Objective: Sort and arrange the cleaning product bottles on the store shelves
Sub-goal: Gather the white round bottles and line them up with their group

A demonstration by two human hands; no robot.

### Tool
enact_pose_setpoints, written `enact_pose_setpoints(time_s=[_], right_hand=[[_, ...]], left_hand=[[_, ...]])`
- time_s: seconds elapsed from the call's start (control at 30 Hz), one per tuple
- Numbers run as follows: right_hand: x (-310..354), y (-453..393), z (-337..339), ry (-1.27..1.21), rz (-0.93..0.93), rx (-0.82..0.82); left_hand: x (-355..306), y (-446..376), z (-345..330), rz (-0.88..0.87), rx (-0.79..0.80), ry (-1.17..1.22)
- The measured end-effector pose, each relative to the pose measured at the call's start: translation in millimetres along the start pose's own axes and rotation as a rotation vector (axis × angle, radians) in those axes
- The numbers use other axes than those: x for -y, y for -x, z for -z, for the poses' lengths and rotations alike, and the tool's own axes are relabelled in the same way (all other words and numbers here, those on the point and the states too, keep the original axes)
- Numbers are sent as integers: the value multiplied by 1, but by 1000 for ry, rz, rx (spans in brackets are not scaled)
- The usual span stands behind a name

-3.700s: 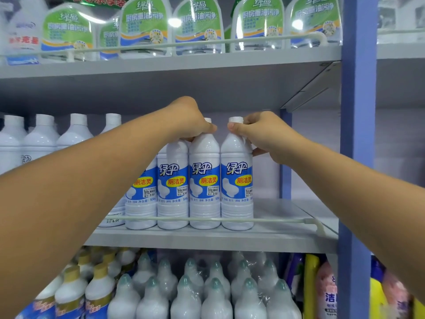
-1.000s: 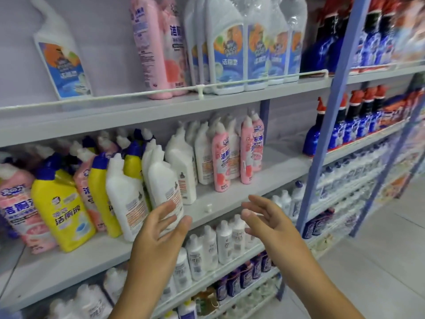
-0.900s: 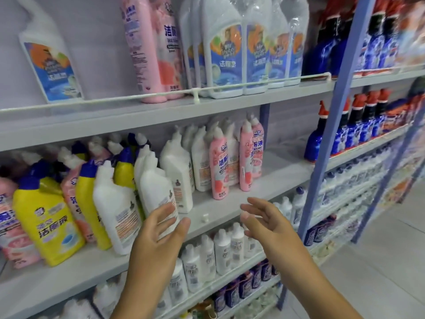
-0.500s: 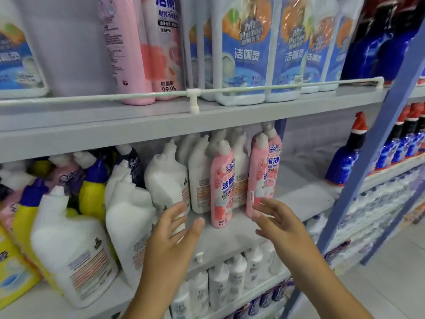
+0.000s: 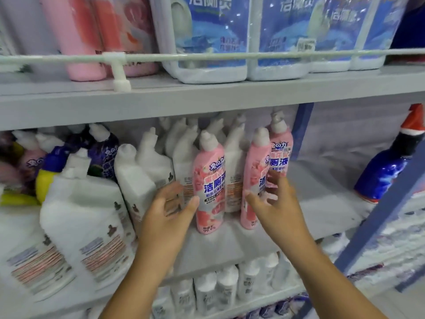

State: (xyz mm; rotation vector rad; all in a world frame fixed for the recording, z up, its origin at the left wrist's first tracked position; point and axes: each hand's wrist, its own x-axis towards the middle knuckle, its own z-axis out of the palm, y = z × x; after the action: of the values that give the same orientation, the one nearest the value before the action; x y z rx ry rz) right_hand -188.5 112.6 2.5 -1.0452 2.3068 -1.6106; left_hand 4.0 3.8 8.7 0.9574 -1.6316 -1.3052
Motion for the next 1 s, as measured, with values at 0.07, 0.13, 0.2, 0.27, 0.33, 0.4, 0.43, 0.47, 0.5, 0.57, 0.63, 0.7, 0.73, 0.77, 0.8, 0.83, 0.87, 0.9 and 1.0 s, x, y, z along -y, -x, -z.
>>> enact_pose_setpoints(time_s=[0.07, 0.13, 0.2, 0.27, 0.33, 0.4, 0.43, 0.47, 0.5, 0.57, 0.63, 0.7, 0.73, 0.77, 0.8, 0.83, 0.87, 0.9, 1.0], right_hand=[[-5, -14, -2, 28, 12, 27], [-8, -24, -7, 52, 29, 25], [-14, -29, -9, 63, 38, 26], [-20, -32, -7, 33, 71, 51], [-27, -36, 0, -24, 77, 93], [-36, -40, 14, -105, 84, 125], [-41, -41, 22, -148, 78, 134], [-46, -42, 32, -185, 68, 147], [-51, -41, 42, -221, 59, 159], [-57, -42, 67, -255, 64, 158], [-63, -53, 91, -244, 86, 129], [-71, -73, 107, -231, 89, 64], [-76, -85, 112, -220, 76, 40], [-83, -97, 113, -212, 58, 28], [-89, -108, 112, -200, 43, 24], [-94, -118, 111, -197, 35, 28], [-97, -127, 108, -182, 28, 36], [-99, -137, 103, -161, 29, 50], [-101, -166, 83, -138, -7, 136]], left_hand=[[4, -9, -16, 6, -19, -37], [9, -17, -32, 20, -9, -93], [14, -22, -47, 17, -49, -166], [15, -24, -57, 10, -121, -234], [15, -22, -63, 8, -179, -252], [13, -18, -69, 12, -212, -242], [13, -15, -71, 12, -223, -234], [12, -12, -73, 7, -231, -231], [12, -9, -75, 3, -236, -227], [13, -5, -77, 1, -239, -212], [13, 0, -79, 14, -240, -194], [14, 3, -82, 26, -252, -192], [14, 3, -83, 27, -258, -191], [14, 4, -85, 29, -264, -190], [13, 5, -86, 31, -266, -191], [13, 6, -88, 30, -269, -188], [13, 7, -89, 30, -267, -183], [12, 8, -91, 29, -258, -181], [10, 8, -97, 28, -226, -177]])
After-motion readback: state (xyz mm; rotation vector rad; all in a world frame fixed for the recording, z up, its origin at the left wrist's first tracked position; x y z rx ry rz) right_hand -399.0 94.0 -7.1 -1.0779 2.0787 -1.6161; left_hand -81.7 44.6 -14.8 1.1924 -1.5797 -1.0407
